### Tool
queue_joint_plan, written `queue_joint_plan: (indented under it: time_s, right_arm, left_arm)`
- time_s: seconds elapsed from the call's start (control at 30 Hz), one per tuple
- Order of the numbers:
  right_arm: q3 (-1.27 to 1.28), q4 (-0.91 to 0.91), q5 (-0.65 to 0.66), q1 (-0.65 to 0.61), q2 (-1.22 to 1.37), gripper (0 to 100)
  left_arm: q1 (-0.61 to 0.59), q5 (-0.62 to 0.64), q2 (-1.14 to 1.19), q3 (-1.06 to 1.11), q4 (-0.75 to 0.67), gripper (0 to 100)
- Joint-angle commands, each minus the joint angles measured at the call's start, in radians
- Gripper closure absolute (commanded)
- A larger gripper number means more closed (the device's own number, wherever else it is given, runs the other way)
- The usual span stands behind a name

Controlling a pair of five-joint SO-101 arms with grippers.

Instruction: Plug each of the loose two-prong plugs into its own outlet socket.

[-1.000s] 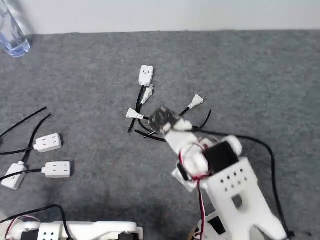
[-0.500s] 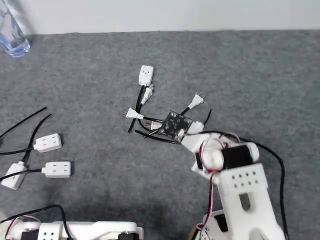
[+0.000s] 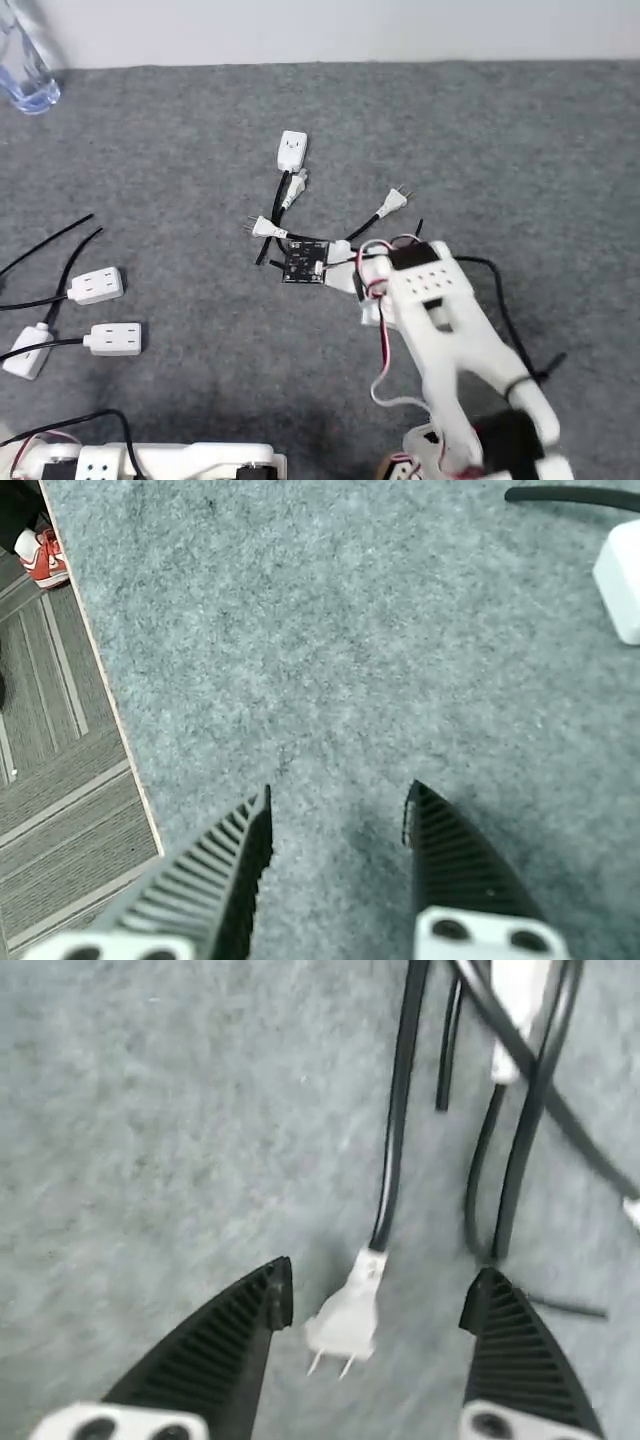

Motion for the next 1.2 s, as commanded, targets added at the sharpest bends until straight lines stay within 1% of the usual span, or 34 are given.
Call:
queue_joint_plan:
  time_s: [0.0, 0.07, 0.2, 0.27, 0.33, 0.5, 0.6, 0.73, 0.93, 0.97, 1.03, 1.17]
  right_arm:
    - [-0.110, -0.039, 0.077, -0.010, 0.085, 73.0]
    - [-0.146, -0.041, 0.107, -0.010, 0.128, 70.3]
    - [-0.206, -0.035, 0.117, -0.008, 0.168, 56.6]
    - [-0.210, -0.033, 0.144, -0.013, 0.180, 53.0]
    - [-0.210, -0.033, 0.181, -0.033, 0.191, 53.1]
    - [-0.219, -0.070, 0.189, -0.077, 0.242, 53.1]
    - [-0.230, -0.114, 0.226, -0.074, 0.306, 53.1]
    - [-0.288, -0.168, 0.235, -0.059, 0.410, 53.1]
    - [-0.462, -0.159, 0.232, -0.019, 0.582, 53.8]
    - [-0.482, -0.159, 0.232, -0.010, 0.605, 56.0]
    - [-0.509, -0.159, 0.232, 0.005, 0.638, 65.4]
    - [-0.520, -0.159, 0.232, 0.012, 0.647, 95.0]
  left_arm:
    - [0.005, -0.009, -0.008, -0.007, -0.002, 80]
    - [0.005, -0.009, -0.008, -0.007, -0.002, 80]
    - [0.005, -0.009, -0.008, -0.007, -0.002, 80]
    - [0.005, -0.009, -0.008, -0.007, -0.002, 80]
    - [0.005, -0.008, -0.008, -0.007, -0.002, 80]
    - [0.005, -0.008, -0.008, -0.007, -0.002, 80]
    - [0.005, -0.008, -0.008, -0.007, -0.002, 80]
    - [0.005, -0.008, -0.008, -0.007, -0.002, 80]
    - [0.005, -0.008, -0.008, -0.007, -0.002, 80]
    - [0.005, -0.008, -0.008, -0.007, -0.002, 80]
    - [0.005, -0.008, -0.008, -0.007, -0.002, 80]
    - [0.005, -0.008, -0.008, -0.007, -0.002, 80]
